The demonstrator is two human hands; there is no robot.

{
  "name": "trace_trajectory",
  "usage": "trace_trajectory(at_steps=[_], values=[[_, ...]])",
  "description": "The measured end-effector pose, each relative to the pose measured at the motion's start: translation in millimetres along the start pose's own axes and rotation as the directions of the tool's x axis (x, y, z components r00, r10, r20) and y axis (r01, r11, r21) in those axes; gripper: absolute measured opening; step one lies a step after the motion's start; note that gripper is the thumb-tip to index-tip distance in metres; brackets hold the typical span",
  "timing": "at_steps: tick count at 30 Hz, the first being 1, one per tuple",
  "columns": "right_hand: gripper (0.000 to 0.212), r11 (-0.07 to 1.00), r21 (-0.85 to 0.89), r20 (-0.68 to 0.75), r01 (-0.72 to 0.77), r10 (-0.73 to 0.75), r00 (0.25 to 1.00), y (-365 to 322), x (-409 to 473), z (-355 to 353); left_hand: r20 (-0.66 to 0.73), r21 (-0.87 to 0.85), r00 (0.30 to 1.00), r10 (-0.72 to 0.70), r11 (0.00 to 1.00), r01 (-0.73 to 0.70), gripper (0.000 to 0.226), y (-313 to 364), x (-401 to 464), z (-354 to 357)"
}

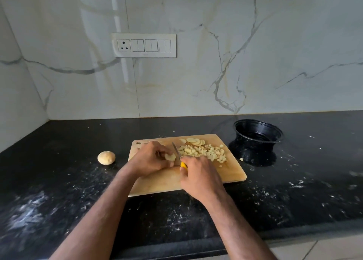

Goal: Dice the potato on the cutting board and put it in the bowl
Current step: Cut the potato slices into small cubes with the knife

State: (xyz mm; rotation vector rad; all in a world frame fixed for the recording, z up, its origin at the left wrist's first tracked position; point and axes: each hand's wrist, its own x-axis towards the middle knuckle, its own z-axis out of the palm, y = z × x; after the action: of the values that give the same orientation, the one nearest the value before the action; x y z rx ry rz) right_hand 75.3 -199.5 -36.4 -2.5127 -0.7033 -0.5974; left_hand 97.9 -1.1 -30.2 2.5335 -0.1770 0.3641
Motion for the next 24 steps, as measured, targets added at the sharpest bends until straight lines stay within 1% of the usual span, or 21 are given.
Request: trace_trajectory(at_steps=[4, 10, 14, 17, 21, 24], values=[[0.026, 0.999, 0.037, 0.026, 0.012, -0.013, 1.0, -1.6, 1.5, 4.0, -0.014, 0.04, 0.999, -0.046, 0.998, 0.047, 0.038, 1.0, 0.8, 2.0], [0.03, 0.999, 0.039, 0.059, 0.013, -0.015, 0.998, -4.2, 0.2, 4.9, -0.064, 0.048, 0.995, -0.078, 0.996, 0.081, 0.036, 3.6, 0.0, 2.7], [0.03, 1.0, 0.015, 0.067, -0.009, 0.008, 0.998, -5.3, -1.9, 6.1, -0.114, 0.034, 0.99, -0.088, 0.995, 0.093, 0.029, 4.9, 0.7, 4.5], [0.033, 0.999, 0.006, 0.052, -0.052, 0.052, 0.997, -4.4, -0.2, 6.0, -0.117, 0.044, 0.987, -0.115, 0.992, 0.121, 0.03, 4.3, 2.5, 4.8], [0.033, 0.994, -0.016, 0.017, -0.11, 0.11, 0.994, -1.8, -0.4, 4.0, -0.161, 0.082, 0.974, -0.161, 0.981, 0.176, 0.028, 4.3, 3.0, 6.8], [0.035, 0.995, -0.016, 0.005, -0.101, 0.101, 0.995, -3.4, 0.2, 3.0, -0.135, 0.066, 0.978, -0.157, 0.984, 0.167, 0.029, 3.3, 3.5, 6.4]])
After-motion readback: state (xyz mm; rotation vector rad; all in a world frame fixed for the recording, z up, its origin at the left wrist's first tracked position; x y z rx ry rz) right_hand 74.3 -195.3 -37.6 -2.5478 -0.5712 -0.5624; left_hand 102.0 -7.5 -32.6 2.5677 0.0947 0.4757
